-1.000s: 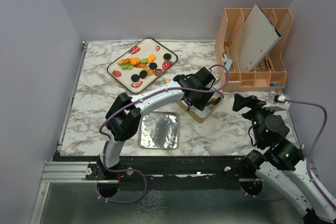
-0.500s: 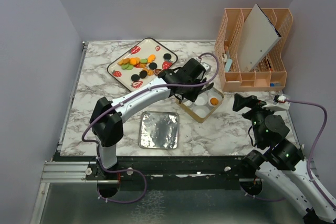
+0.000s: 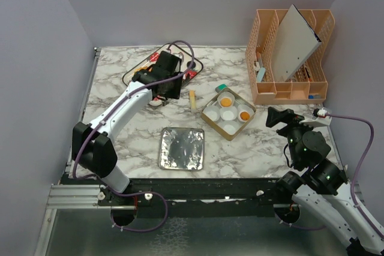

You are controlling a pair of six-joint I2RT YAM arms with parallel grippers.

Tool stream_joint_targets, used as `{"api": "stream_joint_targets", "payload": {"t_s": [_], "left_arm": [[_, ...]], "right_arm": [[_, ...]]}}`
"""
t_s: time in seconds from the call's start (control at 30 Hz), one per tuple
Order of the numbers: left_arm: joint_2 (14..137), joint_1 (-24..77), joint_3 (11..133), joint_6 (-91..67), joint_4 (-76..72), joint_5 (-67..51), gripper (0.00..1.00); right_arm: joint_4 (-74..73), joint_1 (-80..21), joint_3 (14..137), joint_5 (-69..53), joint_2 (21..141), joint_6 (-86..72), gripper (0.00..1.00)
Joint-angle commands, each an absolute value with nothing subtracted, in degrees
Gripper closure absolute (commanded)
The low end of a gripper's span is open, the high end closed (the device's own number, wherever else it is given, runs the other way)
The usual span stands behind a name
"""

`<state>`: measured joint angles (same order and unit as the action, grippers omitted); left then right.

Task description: Pack the cookies

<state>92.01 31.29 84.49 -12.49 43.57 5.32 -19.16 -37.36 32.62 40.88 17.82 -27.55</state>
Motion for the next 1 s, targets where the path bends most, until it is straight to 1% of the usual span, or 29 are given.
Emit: {"api": "stream_joint_targets", "payload": {"t_s": [0.0,0.3,0.4,0.67,0.97], "left_arm": [[88.3,26.2,82.1,-10.7,45.0,6.6,0.55],[88.0,17.0,77.5,-9.8,45.9,6.4,0.55],[88.4,15.2,76.6,-10.4,46.1,6.5,0.53],[91.6,14.3,76.6,-10.4,45.8,8.0,0.49],[96.1,13.7,78.4,-10.1,44.5,7.6,0.48]], "right_arm": [[-19.1,-37.0,33.0,41.1,18.0,-27.3,0.00],[-19.1,-37.0,32.9,41.1,17.6,-27.4,0.00],[-19.1,-37.0,32.9,41.1,17.6,-27.4,0.00],[-19.1,-37.0,32.8,41.1,17.6,-27.4,0.00],[-19.3,-37.0,32.8,41.1,17.4,-27.5,0.00]]}}
